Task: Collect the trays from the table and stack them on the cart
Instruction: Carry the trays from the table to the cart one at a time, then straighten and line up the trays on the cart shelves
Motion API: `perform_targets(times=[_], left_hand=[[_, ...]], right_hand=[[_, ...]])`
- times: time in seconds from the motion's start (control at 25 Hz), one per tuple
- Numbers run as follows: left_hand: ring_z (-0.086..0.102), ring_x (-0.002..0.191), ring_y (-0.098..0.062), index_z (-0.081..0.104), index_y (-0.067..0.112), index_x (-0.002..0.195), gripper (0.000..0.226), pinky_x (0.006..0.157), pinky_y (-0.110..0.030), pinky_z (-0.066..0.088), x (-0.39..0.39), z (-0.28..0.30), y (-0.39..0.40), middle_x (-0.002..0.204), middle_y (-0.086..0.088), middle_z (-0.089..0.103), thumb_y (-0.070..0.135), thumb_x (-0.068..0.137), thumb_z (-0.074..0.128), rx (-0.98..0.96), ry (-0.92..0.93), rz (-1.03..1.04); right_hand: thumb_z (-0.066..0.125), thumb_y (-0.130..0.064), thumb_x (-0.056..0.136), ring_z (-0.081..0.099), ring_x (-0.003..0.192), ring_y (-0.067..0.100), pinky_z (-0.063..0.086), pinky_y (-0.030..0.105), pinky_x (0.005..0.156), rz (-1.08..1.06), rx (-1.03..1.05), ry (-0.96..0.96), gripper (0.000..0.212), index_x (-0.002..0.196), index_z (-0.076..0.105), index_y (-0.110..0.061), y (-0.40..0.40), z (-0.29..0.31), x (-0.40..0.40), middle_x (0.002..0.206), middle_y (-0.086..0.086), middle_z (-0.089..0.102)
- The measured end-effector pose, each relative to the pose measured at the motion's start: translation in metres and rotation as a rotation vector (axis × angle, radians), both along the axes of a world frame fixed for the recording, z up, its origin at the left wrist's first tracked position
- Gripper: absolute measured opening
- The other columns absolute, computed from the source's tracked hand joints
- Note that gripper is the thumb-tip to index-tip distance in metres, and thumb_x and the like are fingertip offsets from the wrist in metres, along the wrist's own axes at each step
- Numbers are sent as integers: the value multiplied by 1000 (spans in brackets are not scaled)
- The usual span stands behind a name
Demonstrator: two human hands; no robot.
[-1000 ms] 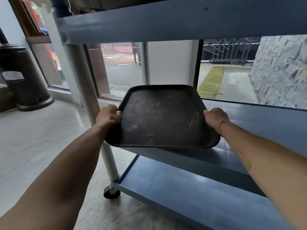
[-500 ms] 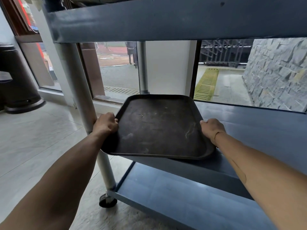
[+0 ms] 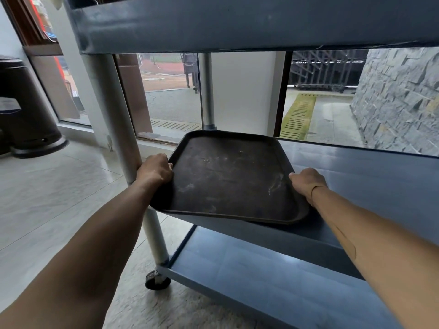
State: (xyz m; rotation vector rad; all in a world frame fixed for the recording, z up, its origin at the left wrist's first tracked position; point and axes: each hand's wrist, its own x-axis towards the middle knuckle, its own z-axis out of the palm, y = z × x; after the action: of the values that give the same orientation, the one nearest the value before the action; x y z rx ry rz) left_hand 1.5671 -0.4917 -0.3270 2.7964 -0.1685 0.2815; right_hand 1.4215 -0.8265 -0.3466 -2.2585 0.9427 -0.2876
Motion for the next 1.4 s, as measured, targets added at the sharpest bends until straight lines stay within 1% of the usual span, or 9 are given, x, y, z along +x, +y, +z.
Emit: perform_targets(times=[0.2, 0.4, 0.52, 0.64, 0.72, 0.88, 1.04, 1.2, 1.4], left_hand=[[57, 111, -36, 60, 10, 113, 32, 86, -39, 46, -5, 5, -1, 121, -19, 61, 32, 92, 52, 64, 13, 14], [54, 116, -34, 57, 10, 119, 36, 92, -44, 48, -20, 8, 1, 127, -17, 57, 34, 93, 49, 95, -3, 0], [52, 120, -32, 53, 13, 125, 41, 95, -44, 46, -34, 15, 2, 131, -14, 53, 38, 93, 49, 82, -5, 0], [50, 122, -34, 50, 14, 129, 45, 98, -45, 45, -50, 22, 3, 133, -15, 52, 40, 93, 51, 62, -41, -17], [48, 124, -35, 49, 14, 131, 47, 97, -46, 45, -61, 25, 5, 134, -17, 51, 41, 93, 51, 56, -59, -28], [43, 128, -36, 46, 17, 137, 54, 100, -49, 43, -89, 37, 4, 138, -17, 47, 49, 93, 49, 58, -68, -64], [40, 130, -34, 41, 22, 142, 65, 101, -52, 41, -119, 54, 1, 143, -13, 44, 58, 89, 50, 45, -77, -114], [39, 131, -31, 38, 25, 143, 70, 98, -50, 40, -151, 86, 2, 146, -9, 42, 64, 86, 49, 69, -52, -154], [36, 135, -27, 36, 28, 143, 72, 100, -49, 38, -186, 163, 17, 149, -3, 39, 68, 85, 45, 73, 31, -111]], right_hand=[[53, -24, 90, 54, 82, 30, 42, 32, 69, 12, -3, 10, 26, 100, 62, -1, -1, 0, -7, 98, 16, 61], [51, -21, 89, 52, 67, 22, 38, 28, 58, 22, -47, 5, 20, 89, 62, -5, 2, 4, -20, 91, 13, 64], [52, -22, 90, 57, 81, 26, 41, 30, 67, 78, -74, -4, 21, 99, 64, -7, 6, 10, -29, 102, 13, 65], [53, -27, 90, 54, 111, 34, 45, 39, 85, 106, -162, -17, 41, 128, 51, -11, 12, 17, -38, 127, 14, 55], [53, -34, 91, 50, 120, 36, 46, 45, 93, 127, -218, -26, 51, 137, 43, -16, 15, 19, -46, 135, 16, 48], [49, -54, 89, 42, 127, 38, 41, 49, 97, 195, -363, -30, 63, 144, 36, -23, 21, 32, -63, 141, 16, 44], [44, -62, 87, 29, 136, 34, 34, 52, 101, 334, -474, -37, 69, 146, 30, -29, 36, 58, -80, 149, 7, 37], [38, -66, 87, 15, 144, 30, 27, 53, 106, 436, -465, 29, 71, 149, 25, -33, 52, 101, -100, 156, 2, 25], [38, -66, 88, 16, 144, 26, 27, 54, 108, 517, -367, 87, 73, 150, 23, -31, 80, 179, -127, 158, 2, 22]])
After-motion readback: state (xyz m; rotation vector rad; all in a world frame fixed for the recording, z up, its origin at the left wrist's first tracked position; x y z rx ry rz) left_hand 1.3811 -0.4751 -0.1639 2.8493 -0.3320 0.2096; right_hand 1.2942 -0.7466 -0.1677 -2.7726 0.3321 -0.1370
